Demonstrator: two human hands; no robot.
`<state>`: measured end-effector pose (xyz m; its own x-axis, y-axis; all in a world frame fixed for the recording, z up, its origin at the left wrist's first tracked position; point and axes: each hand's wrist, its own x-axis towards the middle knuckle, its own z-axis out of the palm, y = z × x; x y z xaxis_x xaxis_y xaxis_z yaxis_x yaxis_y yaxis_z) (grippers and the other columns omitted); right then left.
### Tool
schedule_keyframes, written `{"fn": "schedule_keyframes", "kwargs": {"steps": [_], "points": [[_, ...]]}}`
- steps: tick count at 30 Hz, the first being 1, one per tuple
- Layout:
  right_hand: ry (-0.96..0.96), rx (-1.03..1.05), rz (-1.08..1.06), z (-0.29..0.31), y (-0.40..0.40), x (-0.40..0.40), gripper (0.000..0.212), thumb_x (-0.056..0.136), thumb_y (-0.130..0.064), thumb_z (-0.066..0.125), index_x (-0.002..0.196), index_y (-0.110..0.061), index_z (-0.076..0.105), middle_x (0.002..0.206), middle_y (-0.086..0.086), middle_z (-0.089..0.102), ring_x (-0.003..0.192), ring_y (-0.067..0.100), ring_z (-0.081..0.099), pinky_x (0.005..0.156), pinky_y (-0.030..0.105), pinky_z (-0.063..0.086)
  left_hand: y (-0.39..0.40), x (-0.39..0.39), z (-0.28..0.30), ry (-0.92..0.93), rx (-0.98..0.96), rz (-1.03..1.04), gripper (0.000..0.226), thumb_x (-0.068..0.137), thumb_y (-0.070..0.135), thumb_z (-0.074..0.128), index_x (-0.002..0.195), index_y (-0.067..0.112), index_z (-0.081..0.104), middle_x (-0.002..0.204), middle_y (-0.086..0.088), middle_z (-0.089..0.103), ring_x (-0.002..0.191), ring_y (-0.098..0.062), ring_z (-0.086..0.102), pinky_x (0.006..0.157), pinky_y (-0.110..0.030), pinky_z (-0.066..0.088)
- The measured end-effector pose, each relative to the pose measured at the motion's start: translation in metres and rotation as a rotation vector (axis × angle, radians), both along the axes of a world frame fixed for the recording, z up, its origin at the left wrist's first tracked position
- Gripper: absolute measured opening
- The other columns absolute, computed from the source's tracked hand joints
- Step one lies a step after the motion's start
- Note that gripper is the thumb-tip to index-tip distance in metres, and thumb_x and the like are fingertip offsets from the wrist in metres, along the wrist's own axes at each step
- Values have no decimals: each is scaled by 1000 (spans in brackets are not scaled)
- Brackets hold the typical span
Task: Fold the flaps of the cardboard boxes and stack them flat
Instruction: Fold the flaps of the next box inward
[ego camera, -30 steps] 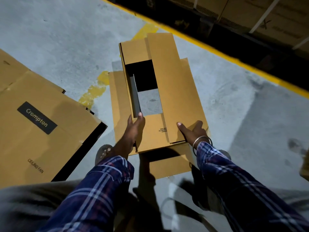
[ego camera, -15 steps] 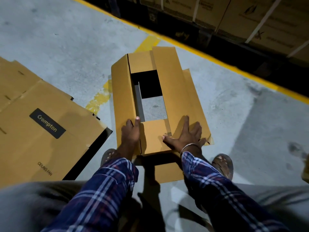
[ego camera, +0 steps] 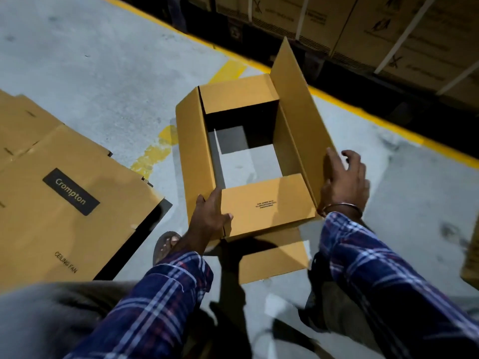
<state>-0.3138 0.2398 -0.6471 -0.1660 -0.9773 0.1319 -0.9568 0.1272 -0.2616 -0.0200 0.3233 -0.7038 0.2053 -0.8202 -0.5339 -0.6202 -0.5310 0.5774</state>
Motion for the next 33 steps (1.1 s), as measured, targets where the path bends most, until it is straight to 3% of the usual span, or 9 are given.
{"fn": "schedule_keyframes", "kwargs": {"steps": [3, 6, 8, 10, 16, 25, 30, 32, 33], "points": [[50, 217, -98, -24, -24, -27, 61, 89, -16, 63, 142, -41, 44, 162, 7, 25, 152, 25, 18, 118, 55, 20, -5, 2, -4, -1, 14, -8, 85, 88, 21, 81, 156, 31, 32, 147, -16, 41, 142, -36, 32, 106, -42, 39], [97, 458, -174, -52, -34, -23, 71, 97, -54, 50, 158, -32, 20, 169, 13, -3, 157, 29, -4, 122, 59, 9, -9, 2, -14, 34, -6, 37, 84, 86, 23, 82, 155, 30, 34, 148, -14, 42, 139, -36, 37, 99, -39, 40], [-77, 641, -185, -61, -36, -8, 96, 85, -83, 39, 158, -23, 22, 167, 17, 12, 154, 36, 15, 120, 60, 21, -8, 2, -20, 53, -22, 72, 82, 86, 31, 82, 153, 32, 35, 145, -12, 43, 132, -36, 45, 98, -39, 42], [-279, 758, -151, -70, -37, 6, 105, 77, -92, 36, 153, -19, 33, 156, 18, 37, 140, 41, 40, 113, 56, 35, -9, 2, -28, 81, -27, 85, 84, 83, 40, 84, 151, 36, 35, 143, -8, 46, 129, -32, 48, 100, -40, 44], [-439, 722, -112, -95, -25, 22, 52, 104, -60, 33, 128, -18, 51, 135, 20, 58, 117, 40, 56, 96, 45, 44, -16, 9, -45, 150, 22, 172, 119, 54, 70, 82, 155, 31, 32, 150, -5, 45, 135, -29, 47, 111, -51, 44], [-452, 700, -202, -98, -21, 32, 52, 107, -53, 33, 136, -14, 50, 141, 19, 53, 125, 42, 53, 101, 46, 41, -20, 10, -36, 82, 54, 142, 77, 77, 48, 86, 143, 33, 48, 146, -16, 34, 139, -36, 38, 107, -41, 44], [-379, 247, 10, -83, -17, 40, 48, 105, -45, 42, 143, -16, 50, 153, 15, 44, 146, 35, 33, 117, 48, 29, -22, 10, -10, -108, -192, 181, 44, 91, 60, 66, 115, 24, 68, 135, -15, 52, 133, -30, 43, 93, -32, 44], [-387, 171, 123, -63, -19, 52, 51, 105, -47, 36, 128, -11, 65, 139, 14, 60, 139, 33, 44, 111, 43, 35, -23, 8, 11, -158, -276, 191, 49, 97, 65, 50, 82, 23, 69, 126, -14, 64, 125, -26, 52, 87, -34, 44], [-394, 175, 156, -50, -19, 58, 55, 104, -49, 34, 115, -10, 72, 125, 16, 68, 126, 35, 55, 97, 41, 42, -24, 7, 23, -159, -294, 182, 60, 99, 66, 44, 65, 20, 61, 107, -12, 69, 107, -27, 60, 79, -34, 45]]}}
